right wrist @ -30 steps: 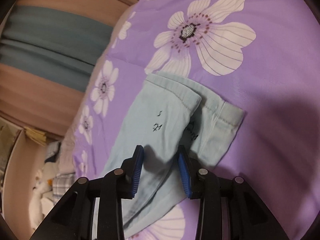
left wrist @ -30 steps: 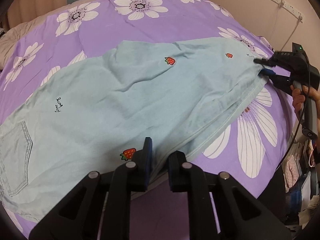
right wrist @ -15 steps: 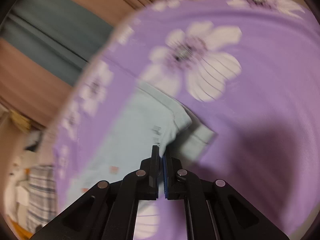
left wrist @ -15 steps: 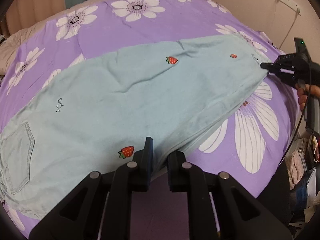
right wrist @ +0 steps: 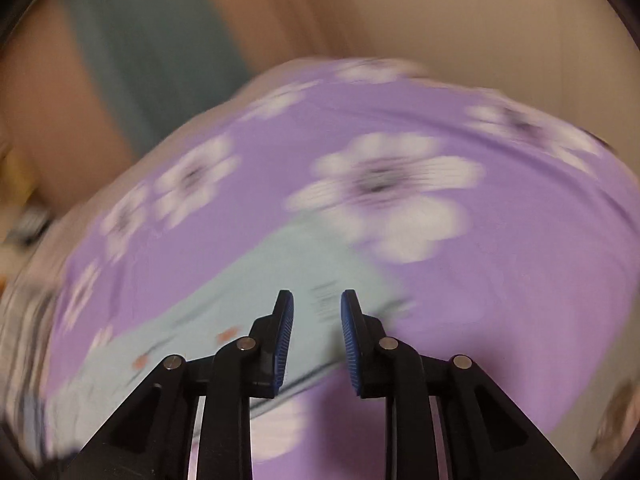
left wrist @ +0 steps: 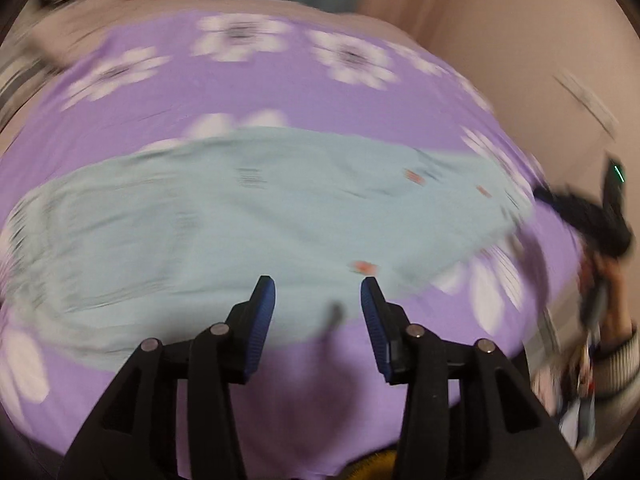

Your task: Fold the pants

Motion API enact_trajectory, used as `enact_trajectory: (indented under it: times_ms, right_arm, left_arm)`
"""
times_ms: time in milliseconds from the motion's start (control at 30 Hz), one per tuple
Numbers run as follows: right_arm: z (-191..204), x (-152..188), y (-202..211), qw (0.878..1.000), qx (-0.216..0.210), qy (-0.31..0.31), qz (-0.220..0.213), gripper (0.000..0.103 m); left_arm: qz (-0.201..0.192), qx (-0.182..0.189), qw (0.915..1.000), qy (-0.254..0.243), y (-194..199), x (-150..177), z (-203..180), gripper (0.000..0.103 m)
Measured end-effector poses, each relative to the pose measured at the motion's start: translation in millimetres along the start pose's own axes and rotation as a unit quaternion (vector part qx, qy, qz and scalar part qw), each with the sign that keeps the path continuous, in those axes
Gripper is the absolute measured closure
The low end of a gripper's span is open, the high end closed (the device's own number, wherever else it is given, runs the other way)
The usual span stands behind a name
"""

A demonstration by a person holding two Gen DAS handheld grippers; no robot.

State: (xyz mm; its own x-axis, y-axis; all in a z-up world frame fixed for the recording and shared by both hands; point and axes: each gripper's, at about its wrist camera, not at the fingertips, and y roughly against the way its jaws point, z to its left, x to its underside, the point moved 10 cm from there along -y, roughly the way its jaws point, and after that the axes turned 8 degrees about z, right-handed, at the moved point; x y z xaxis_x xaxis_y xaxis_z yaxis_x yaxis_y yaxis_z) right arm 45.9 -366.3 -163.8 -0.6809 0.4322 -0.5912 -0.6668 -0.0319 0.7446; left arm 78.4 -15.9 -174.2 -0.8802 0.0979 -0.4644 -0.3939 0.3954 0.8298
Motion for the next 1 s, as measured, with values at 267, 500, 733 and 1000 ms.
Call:
enact_trajectory:
  times_ms: [267,500,733,1000]
  right_arm:
    - [191.4,82.1,-50.9,0.958,-0.145,0.219,0.115,0.08]
    - [237.1,162.4,-93.6,0.915,-0.139,0.329,0.186,0.08]
    - [217.4,153.4,-69.8,0.916,-0.162,0.299,0.212,0.08]
    - [178.4,109.3,-45.7,0.955,-0.168,0.188,0.158,0.078]
  left_arm:
    - [-0.041,-0.072,0.9849,0.152,22.2,2.0,113.4,0.06]
    - [-0.043,-0.072,0.9741,0.21,23.6,30.0,157.5,0.083]
    - [-0.042,-0.064,0.9757,0.206,27.4,24.9,147.5,0.066]
    - [-0.06,-0.047,0.9841,0.16,44.8,10.2,113.1,0.043]
